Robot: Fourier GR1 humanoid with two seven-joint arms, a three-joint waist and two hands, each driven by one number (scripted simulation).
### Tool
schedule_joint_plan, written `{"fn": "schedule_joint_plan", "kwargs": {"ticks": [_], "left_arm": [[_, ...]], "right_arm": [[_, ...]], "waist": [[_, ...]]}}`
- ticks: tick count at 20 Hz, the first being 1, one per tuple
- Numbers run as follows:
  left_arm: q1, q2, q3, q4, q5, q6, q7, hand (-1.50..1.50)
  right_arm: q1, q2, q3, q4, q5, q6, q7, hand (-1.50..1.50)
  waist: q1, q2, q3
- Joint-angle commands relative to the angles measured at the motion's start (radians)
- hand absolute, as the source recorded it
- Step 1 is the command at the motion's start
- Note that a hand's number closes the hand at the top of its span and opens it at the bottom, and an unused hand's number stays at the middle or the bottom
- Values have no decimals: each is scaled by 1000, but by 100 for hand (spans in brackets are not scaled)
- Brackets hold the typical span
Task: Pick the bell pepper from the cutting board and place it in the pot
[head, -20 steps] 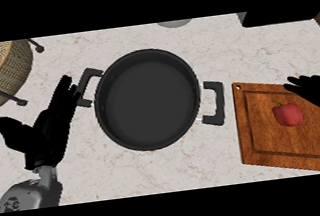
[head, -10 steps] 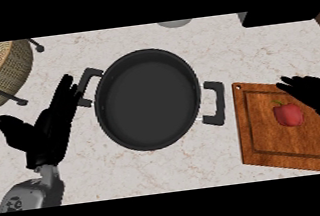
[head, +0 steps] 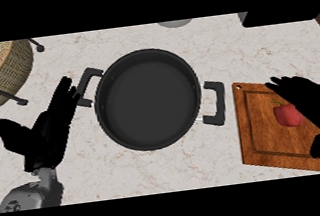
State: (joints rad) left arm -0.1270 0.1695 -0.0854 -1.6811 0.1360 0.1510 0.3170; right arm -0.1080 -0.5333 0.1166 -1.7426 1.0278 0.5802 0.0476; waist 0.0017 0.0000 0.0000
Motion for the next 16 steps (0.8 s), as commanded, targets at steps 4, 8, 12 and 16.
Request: {"fn": "schedule_joint_plan", "kwargs": {"ticks": [4,8,12,16], "left_arm": [[3,-13,10,-49,-24,1,43,0],[3,-24,22,-7,-33,-19,-2,0],[1,-41,36,29,-42,-49,-34,0],[34,-41,28,-50,-45,-54,31,0]], "right_arm": [[-62,32,38,188,134,-69,-17,-150],[-91,5,14,218,165,-30,-35,-150],[-68,88,37,211,219,-47,-2,-150],[-111,59,8,315,241,-79,-81,-150]], "waist": [[4,0,0],[1,0,0],[-1,0,0],[2,0,0]]}}
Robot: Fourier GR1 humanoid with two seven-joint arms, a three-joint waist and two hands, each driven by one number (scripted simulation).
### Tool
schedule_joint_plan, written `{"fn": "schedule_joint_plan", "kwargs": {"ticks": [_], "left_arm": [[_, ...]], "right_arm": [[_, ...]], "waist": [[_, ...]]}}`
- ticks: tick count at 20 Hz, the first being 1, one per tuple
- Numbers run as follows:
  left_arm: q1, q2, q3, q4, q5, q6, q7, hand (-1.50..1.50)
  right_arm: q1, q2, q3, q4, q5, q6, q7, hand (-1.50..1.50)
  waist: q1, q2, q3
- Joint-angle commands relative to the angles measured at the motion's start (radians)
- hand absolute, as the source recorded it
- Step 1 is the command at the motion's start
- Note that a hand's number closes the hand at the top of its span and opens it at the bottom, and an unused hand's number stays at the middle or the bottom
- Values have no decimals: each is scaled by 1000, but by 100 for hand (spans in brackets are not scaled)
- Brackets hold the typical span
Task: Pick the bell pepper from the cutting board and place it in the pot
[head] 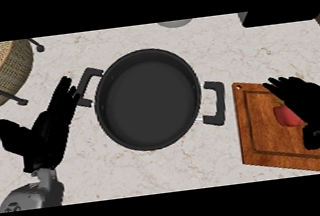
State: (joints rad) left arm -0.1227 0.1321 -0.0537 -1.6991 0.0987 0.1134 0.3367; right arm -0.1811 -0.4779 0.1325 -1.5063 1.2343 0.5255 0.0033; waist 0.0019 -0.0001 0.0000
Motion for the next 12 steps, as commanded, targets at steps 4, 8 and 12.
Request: {"fn": "schedule_joint_plan", "kwargs": {"ticks": [4,8,12], "left_arm": [[27,-26,-15,-52,-48,36,15,0],[41,-28,2,11,-7,-38,-55,0],[-27,-37,24,59,-36,-15,-30,0]], "right_arm": [[-1,38,4,38,-35,-68,-132,150],[-73,67,-8,141,0,-142,-167,150],[11,54,-12,12,0,-108,-196,150]], "waist": [[2,-1,0],[3,1,0],[-4,0,0]]}}
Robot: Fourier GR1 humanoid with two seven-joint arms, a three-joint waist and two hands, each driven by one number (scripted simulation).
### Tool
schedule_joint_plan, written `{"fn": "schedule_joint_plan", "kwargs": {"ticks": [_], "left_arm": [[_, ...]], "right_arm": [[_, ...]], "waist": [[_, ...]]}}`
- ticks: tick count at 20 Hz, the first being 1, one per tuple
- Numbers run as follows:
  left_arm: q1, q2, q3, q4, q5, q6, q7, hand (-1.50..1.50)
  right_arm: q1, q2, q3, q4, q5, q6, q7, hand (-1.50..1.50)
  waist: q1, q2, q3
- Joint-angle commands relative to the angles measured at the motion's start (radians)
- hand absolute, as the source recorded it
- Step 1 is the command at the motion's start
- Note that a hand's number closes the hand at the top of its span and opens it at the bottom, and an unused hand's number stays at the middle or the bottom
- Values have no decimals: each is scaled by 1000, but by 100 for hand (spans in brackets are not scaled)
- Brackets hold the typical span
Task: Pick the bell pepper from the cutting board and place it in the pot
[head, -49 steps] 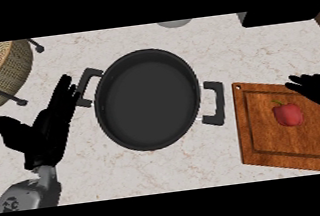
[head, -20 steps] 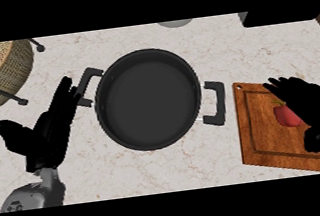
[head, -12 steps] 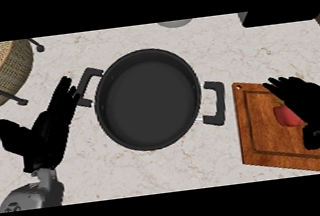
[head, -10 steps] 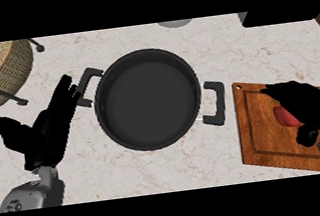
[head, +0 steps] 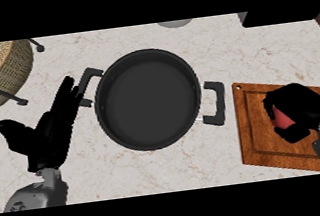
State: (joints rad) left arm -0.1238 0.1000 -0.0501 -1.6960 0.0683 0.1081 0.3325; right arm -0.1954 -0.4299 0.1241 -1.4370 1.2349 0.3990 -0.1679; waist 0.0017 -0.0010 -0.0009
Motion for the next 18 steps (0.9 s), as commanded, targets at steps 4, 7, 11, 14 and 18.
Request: {"fn": "schedule_joint_plan", "kwargs": {"ticks": [4,7,11,14,18], "left_arm": [[28,-28,-9,4,-19,9,-17,0],[36,19,53,7,8,-6,-14,0],[35,22,60,-8,5,6,-2,0],[41,22,55,2,8,-2,3,0],[35,4,37,11,2,0,-9,0]], "right_arm": [[69,164,-5,-167,9,82,214,150],[124,386,-82,-133,11,8,483,150],[192,424,-83,-209,-18,-92,717,150],[179,427,-18,-329,30,-187,916,150],[186,429,173,-489,115,-221,1139,150]], "waist": [[-19,-5,0],[-57,-17,-2],[-81,-32,-2],[-67,-31,-4],[-54,-30,-6]]}}
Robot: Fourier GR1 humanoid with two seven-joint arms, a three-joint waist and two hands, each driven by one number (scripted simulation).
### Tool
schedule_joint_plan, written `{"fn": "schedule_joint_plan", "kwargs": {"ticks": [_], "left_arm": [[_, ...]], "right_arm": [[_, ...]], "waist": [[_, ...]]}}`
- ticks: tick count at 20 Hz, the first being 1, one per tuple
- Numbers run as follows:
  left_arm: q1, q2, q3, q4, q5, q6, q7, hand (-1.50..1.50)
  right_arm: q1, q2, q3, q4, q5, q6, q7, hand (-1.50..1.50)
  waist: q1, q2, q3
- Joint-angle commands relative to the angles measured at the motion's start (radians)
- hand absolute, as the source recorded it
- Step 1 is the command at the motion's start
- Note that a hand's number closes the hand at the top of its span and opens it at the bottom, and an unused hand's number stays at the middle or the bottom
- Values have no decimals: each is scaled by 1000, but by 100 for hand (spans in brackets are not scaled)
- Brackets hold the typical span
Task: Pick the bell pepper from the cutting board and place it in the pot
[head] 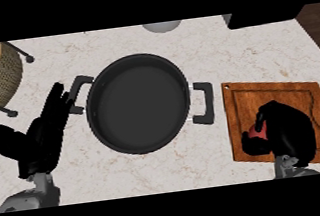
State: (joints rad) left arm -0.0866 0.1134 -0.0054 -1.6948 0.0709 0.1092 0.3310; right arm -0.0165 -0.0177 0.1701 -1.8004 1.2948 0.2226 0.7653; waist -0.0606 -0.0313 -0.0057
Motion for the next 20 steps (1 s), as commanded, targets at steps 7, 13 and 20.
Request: {"fn": "schedule_joint_plan", "kwargs": {"ticks": [7,13,20], "left_arm": [[-19,-7,-32,0,-11,-12,10,0],[-56,1,-9,11,12,-19,33,0],[-45,-14,-45,13,-4,-30,8,0]], "right_arm": [[-133,17,477,-339,260,24,521,150],[-339,17,657,-365,353,118,641,150],[-500,17,560,-304,254,129,682,150]], "waist": [[51,4,-3],[73,16,-2],[99,26,-2]]}}
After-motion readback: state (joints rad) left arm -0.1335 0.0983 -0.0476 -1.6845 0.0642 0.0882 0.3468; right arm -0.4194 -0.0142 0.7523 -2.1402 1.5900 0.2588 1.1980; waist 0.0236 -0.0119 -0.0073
